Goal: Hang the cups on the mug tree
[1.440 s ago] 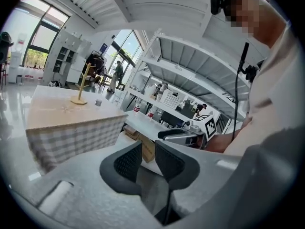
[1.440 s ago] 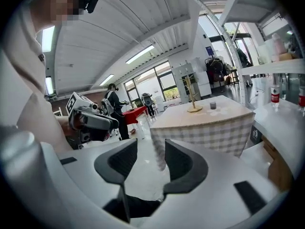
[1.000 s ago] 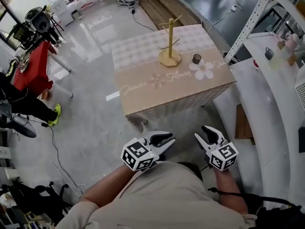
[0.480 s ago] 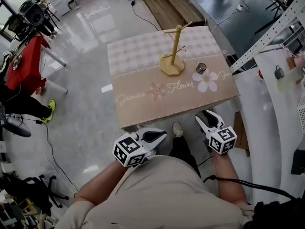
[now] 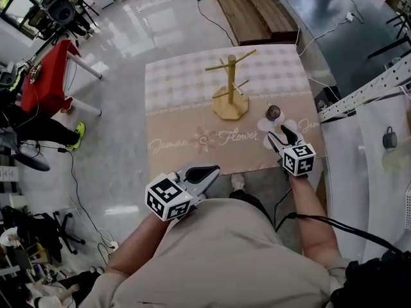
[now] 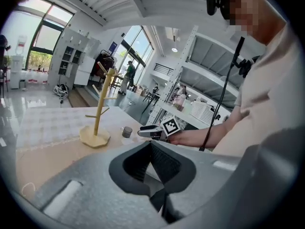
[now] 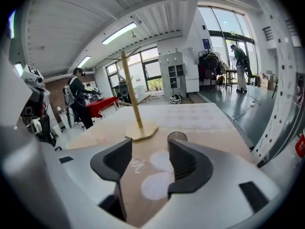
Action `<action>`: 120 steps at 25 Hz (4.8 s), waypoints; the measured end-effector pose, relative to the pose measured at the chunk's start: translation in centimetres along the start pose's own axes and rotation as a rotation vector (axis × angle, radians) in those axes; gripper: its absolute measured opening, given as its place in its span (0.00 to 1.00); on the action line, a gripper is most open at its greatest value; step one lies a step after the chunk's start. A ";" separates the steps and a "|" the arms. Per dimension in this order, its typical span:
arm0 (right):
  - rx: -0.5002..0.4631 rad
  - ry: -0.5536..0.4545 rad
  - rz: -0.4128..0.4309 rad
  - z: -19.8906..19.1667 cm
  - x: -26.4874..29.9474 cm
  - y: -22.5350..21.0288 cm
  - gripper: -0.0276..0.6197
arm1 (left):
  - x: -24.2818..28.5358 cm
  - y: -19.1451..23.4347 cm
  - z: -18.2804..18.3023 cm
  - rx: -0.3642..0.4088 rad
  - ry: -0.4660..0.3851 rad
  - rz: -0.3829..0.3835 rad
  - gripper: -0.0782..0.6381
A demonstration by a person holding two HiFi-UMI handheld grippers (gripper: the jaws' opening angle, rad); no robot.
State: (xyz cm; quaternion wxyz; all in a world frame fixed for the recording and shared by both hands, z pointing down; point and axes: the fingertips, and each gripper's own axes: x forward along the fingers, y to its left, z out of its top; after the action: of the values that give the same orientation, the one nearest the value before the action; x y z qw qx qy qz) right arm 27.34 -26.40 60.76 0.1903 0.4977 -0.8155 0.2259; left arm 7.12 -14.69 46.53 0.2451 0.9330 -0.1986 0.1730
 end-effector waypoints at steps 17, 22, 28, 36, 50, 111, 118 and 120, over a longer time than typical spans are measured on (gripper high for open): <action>-0.101 0.150 0.058 -2.7 11.1 -7.0 0.51 | 4.7 3.5 3.3 -0.085 -0.014 0.224 0.12; -0.113 0.159 0.072 -2.8 10.9 -7.3 0.47 | 5.0 3.6 3.6 -0.085 -0.011 0.234 0.12; -0.146 0.106 0.079 -0.2 9.5 -7.0 0.46 | 4.9 3.8 4.0 -0.084 -0.027 0.234 0.12; -0.208 -0.024 0.105 7.6 6.7 -4.7 0.46 | 4.2 3.4 4.1 -0.076 -0.049 0.214 0.12; -0.380 -0.247 0.120 23.1 2.5 0.8 0.46 | 1.7 3.6 4.1 -0.059 -0.106 0.201 0.12; -0.443 -0.263 0.058 21.9 3.2 9.0 0.47 | -9.4 3.0 -1.4 -0.113 -0.173 0.204 0.12; -0.411 -0.256 0.050 19.4 0.5 10.9 0.46 | -9.9 1.8 -1.6 -0.089 -0.170 0.152 0.12; -0.392 -0.251 0.061 18.4 -0.5 12.1 0.45 | -10.1 1.3 -1.8 -0.082 -0.168 0.134 0.12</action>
State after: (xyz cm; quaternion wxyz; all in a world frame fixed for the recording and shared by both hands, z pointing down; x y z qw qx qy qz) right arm 15.08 -31.45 43.16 0.1734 0.4507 -0.8757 0.0053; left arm -2.61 -11.90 44.21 0.2535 0.9180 -0.2875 0.1017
